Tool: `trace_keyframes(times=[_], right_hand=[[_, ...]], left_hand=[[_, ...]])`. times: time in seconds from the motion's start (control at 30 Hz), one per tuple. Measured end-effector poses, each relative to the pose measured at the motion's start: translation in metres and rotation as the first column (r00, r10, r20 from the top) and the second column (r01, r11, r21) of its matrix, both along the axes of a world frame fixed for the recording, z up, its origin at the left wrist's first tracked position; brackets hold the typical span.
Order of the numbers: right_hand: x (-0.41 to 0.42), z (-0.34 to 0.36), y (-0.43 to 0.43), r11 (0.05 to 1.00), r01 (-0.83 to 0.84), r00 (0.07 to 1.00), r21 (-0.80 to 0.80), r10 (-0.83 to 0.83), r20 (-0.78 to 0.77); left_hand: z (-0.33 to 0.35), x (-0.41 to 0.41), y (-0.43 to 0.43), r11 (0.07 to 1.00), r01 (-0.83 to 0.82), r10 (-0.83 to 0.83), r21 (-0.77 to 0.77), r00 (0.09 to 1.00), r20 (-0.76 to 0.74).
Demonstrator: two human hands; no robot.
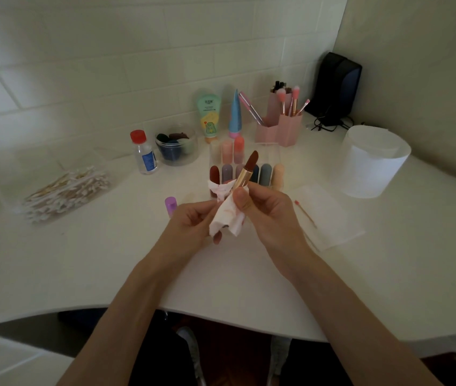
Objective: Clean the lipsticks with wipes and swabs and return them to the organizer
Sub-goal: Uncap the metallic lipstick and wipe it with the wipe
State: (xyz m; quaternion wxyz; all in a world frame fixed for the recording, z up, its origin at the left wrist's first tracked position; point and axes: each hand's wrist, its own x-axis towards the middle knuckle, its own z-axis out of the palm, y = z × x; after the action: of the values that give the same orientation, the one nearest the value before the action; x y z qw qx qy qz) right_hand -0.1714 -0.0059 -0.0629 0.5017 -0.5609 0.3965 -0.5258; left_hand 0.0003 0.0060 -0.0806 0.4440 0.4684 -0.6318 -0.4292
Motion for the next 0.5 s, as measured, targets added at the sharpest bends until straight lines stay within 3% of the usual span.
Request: trace_keyframes(times=[0.2, 0.27, 0.37, 0.43, 0.5], right_hand=[[0.01, -0.006, -0.004, 0.998, 0.051, 0.992, -0.028, -0.054, -0.113], [0.011, -0.005, -0.004, 0.998, 0.054, 0.988, -0.027, -0.058, -0.143], [0.006, -0.002, -0.002, 0.999, 0.032, 0.998, 0.008, -0.031, -0.058], [0.003, 0.0, -0.001, 0.999, 0.009, 1.0, 0.031, -0.009, 0.007], [0.002, 0.0, -0.001, 1.0, 0.011, 1.0, 0.025, -0.012, 0.021]], left_hand=[[-0.006, 0.004, -0.009, 0.978, -0.149, 0.144, -0.148, 0.989, -0.045], [-0.005, 0.002, -0.009, 0.98, -0.163, 0.158, -0.116, 0.986, -0.049], [0.004, -0.006, 0.0, 0.995, -0.05, 0.06, 0.082, 0.991, -0.118], [0.005, -0.007, 0.003, 0.991, 0.09, -0.067, 0.103, 0.975, -0.213], [0.004, -0.004, 0.003, 0.995, 0.063, -0.047, 0.073, 0.979, -0.199]])
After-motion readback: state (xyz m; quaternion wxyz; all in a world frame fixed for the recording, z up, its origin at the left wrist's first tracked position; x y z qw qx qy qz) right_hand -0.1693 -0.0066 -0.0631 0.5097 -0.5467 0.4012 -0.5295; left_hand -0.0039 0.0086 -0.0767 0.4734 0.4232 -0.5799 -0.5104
